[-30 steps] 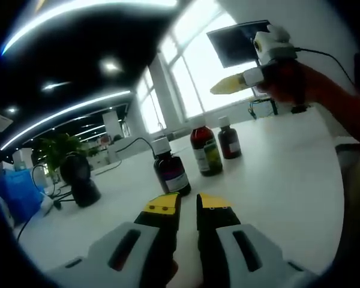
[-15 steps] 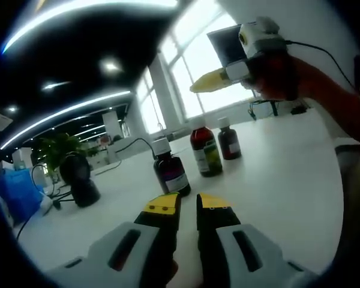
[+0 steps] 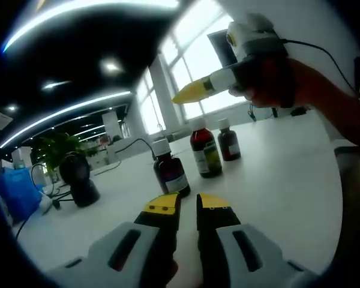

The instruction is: Rotate the medicine bottle to make it face forward pick up the medicine bottle inspect the drug traceability code place the medicine on the table

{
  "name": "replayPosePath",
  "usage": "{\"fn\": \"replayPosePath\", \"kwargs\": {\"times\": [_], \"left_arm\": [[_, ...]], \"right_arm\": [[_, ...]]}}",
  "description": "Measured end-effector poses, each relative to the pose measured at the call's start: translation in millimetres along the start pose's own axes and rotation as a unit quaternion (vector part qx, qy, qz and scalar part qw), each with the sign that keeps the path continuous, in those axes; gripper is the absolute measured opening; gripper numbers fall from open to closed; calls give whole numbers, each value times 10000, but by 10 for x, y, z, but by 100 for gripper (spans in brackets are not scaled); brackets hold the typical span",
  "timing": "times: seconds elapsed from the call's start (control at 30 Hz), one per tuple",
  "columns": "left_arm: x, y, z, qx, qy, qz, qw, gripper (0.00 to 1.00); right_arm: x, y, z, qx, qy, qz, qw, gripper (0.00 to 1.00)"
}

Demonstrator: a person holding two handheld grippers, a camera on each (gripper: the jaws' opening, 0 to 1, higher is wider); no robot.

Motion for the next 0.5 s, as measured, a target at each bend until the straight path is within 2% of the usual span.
{"fn": "replayPosePath", "kwargs": {"times": [0.5], "left_arm": [[-11, -3, 6, -2, 25, 25, 10000, 3]], "right_arm": [[-112, -137, -195, -197, 7, -29, 9998, 2]]}}
Point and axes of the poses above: the point that each gripper's makers call its tool centre point, and the gripper's own axes: z roughly backward along the fingers, x roughly to its right, y roughly out of its top, the point moved 2 cm from there along z, roughly backward along the fingers, and after that the axes turned 12 degrees about -x, right-handed, at the moved point
